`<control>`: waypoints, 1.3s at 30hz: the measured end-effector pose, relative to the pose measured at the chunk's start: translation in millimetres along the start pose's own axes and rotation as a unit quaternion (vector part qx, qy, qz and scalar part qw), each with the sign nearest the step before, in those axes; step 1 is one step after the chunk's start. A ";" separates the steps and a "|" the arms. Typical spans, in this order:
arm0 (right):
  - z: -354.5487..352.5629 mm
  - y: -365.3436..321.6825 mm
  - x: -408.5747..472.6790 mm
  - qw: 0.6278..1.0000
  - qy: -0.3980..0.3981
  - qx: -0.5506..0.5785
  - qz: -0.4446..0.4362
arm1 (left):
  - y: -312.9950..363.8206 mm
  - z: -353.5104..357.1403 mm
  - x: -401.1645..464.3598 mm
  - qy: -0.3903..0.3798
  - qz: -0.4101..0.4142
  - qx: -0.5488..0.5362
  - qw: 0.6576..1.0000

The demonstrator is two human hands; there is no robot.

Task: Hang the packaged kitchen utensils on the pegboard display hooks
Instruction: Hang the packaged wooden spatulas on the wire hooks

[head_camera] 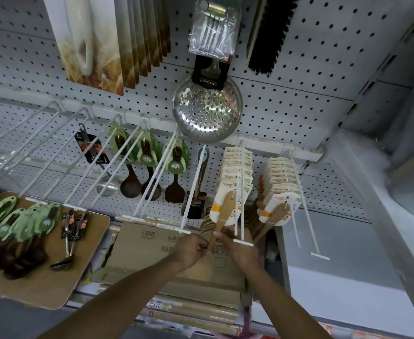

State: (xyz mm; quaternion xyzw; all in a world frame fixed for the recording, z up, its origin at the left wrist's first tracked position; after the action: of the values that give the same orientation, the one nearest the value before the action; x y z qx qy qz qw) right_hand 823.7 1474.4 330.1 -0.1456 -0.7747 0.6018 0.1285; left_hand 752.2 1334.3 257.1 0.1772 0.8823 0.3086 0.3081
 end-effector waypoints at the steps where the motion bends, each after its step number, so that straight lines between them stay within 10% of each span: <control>1: -0.4 -0.5 -0.2 1.000 -0.003 -0.013 0.000 | 1.4 -0.2 -1.0 0.001 0.004 0.004 1.000; 15: -13.3 10.8 -29.0 0.978 -0.018 -0.209 0.018 | -3.2 -26.3 -36.9 0.099 0.078 0.155 0.980; 25: 6.2 -33.3 -51.8 0.895 -0.093 -0.397 -0.178 | -10.3 -86.6 -105.2 0.287 0.145 0.233 0.918; 39: 98.5 -85.0 -87.6 0.812 -0.153 -0.468 -0.315 | -76.2 -154.4 -209.4 0.360 0.095 0.294 0.880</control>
State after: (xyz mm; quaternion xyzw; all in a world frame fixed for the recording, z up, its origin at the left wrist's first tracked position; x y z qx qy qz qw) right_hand 861.8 1333.0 386.5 0.1577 -0.9757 0.1079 0.1076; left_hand 798.5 1104.9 393.9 0.2194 0.9615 0.1051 -0.1281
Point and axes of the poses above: each hand's wrist, its own x-axis towards the middle knuckle, its own z-axis out of the palm, y = z × x, the point moved 2 cm from there along x, towards the middle knuckle, and after that the axes turned 11 degrees about -z, right-handed, at the moved point
